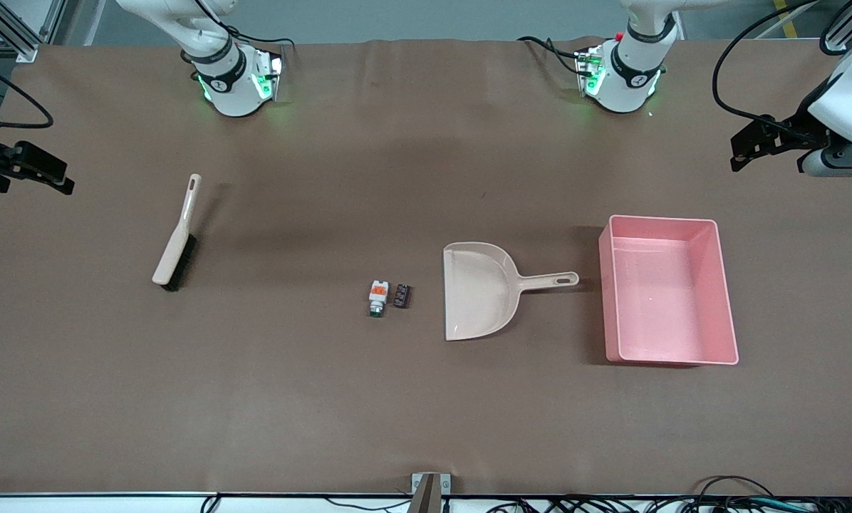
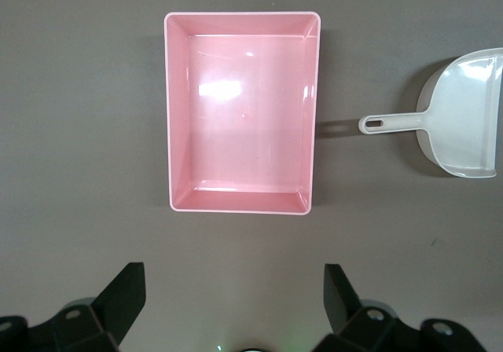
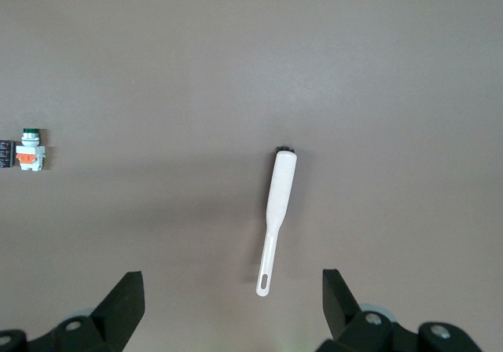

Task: Clean e-waste and dump in bin
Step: 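Reach the left gripper to the dustpan handle while the right gripper reaches the brush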

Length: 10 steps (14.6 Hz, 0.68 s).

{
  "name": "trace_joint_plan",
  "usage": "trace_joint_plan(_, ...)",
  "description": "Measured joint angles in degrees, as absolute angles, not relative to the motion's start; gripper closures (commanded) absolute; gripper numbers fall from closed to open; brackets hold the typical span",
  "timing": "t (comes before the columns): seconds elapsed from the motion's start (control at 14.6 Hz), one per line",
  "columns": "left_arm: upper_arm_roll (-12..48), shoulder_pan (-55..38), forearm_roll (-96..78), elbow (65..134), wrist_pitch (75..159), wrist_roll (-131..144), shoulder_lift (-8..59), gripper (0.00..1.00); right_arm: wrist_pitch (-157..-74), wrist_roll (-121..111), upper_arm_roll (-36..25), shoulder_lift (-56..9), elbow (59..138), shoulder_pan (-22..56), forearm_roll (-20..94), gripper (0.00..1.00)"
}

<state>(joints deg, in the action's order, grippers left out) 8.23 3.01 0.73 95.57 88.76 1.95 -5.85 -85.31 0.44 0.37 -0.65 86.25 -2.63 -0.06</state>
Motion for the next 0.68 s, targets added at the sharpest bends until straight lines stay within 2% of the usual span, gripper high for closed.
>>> trace_joint_plan(0.48,8.3,2.9,0.7,94.6,89.1,1.6,-4.9,0.0,-85.2,0.5,0.4,-0.7,86.2,-2.6,-0.1,0.0)
trace_joint_plan(0.68,8.8,2.4,0.7,94.4,93.7,-4.6,-1.6,0.0,-84.9,0.5,0.4,-0.7,86.3,-2.6,0.1,0.0)
